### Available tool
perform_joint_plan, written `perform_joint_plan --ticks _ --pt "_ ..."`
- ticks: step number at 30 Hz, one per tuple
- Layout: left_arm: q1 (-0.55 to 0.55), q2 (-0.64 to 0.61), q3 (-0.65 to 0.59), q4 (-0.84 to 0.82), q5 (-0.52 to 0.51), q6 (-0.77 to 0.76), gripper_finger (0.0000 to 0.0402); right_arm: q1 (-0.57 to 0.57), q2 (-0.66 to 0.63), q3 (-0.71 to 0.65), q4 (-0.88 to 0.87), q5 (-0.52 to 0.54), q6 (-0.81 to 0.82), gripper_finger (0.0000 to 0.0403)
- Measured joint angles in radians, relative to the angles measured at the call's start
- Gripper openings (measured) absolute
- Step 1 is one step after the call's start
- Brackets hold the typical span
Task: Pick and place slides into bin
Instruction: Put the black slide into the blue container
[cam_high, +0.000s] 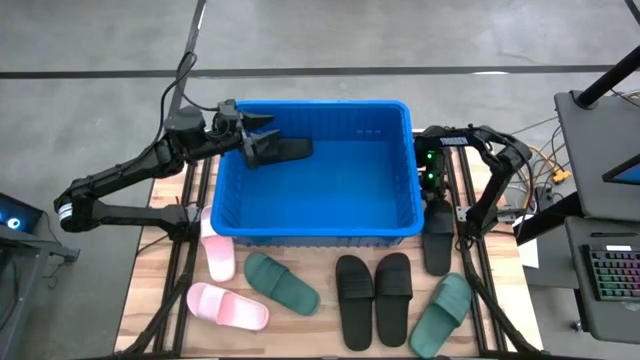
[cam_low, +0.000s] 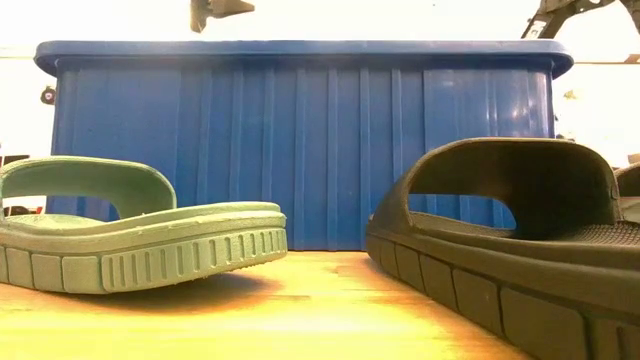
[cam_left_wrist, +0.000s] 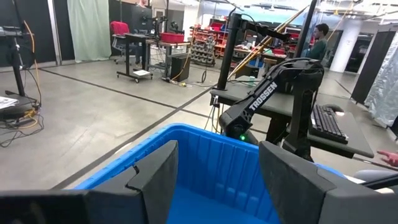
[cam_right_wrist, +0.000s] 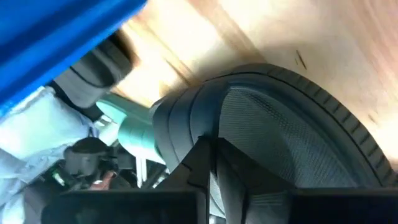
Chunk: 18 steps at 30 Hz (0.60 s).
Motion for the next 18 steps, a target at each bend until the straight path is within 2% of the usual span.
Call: perform_joint_plan --ticks 14,18 --pt "0.000 -0.001 0.001 0.000 0.000 -0.001 0.0209 0.000 -0.216 0.116 -0.105 0.121 0.073 0.0009" --pt "0.000 -0.001 0.002 0.000 0.000 -0.002 0.0209 -0.001 -0.280 0.147 -0.113 0.123 0.085 0.0009"
